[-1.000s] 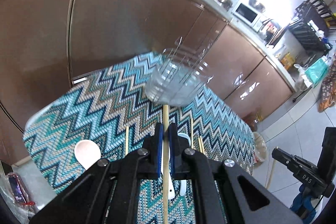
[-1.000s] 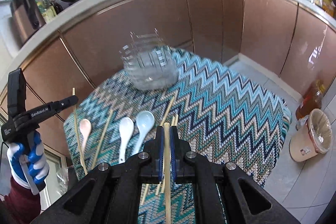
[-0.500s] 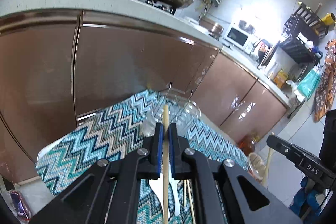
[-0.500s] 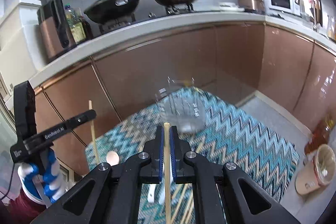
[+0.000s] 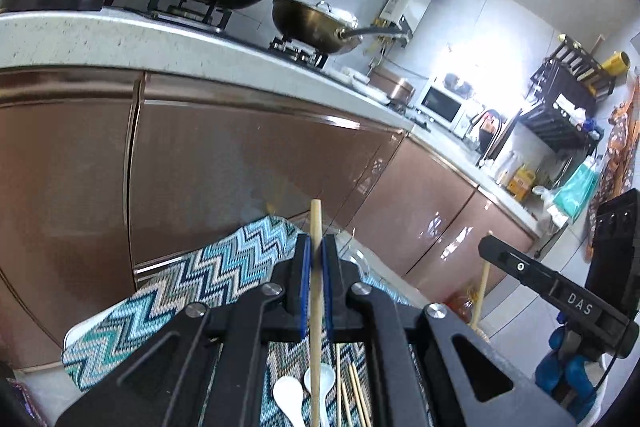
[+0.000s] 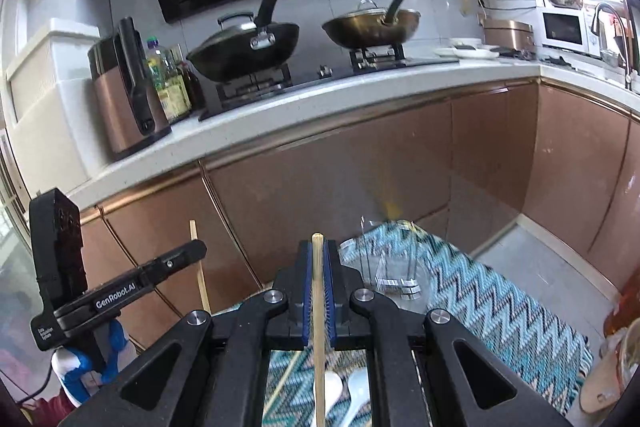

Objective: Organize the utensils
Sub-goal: 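Lift the left tool's chopstick toward the wire rack while the right tool carries its own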

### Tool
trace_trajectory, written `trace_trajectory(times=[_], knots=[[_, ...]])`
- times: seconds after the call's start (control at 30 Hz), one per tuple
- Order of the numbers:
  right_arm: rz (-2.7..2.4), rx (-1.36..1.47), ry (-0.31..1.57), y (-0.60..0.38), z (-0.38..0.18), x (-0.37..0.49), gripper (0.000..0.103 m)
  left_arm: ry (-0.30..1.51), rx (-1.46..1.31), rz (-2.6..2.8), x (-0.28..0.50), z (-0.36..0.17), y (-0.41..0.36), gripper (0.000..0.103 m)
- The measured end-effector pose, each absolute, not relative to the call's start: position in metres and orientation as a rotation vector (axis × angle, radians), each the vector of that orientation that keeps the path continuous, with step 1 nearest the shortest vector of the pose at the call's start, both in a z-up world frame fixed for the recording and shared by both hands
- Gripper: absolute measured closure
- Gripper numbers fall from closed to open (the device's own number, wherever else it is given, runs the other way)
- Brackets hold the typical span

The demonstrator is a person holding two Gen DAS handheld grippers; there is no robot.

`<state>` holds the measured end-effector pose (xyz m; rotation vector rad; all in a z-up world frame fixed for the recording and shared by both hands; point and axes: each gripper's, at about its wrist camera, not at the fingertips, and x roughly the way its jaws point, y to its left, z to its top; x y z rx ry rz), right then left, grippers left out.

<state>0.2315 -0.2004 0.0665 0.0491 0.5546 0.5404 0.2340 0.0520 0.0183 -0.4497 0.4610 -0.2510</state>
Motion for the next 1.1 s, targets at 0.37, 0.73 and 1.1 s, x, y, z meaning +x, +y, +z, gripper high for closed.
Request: trace_trajectory(times=[0.37,0.73,1.1], knots=[[0.583,0.109,0.321,-0.194,0.089,0.265,0.097,0.288,-0.556,-0.274,0.273,0.056,0.082,0.098],[0.419,0.106,0.114,-0.211,0.052,0.332,0.097,0.149,-0.419,-0.131,0.350,0.046,0.010,0.098],[0.344,0.098,0.174,-0.218,-0.036,0.379,0.097,0.127,-0.277,0.015,0.394,-0.033,-0.037,0.098]])
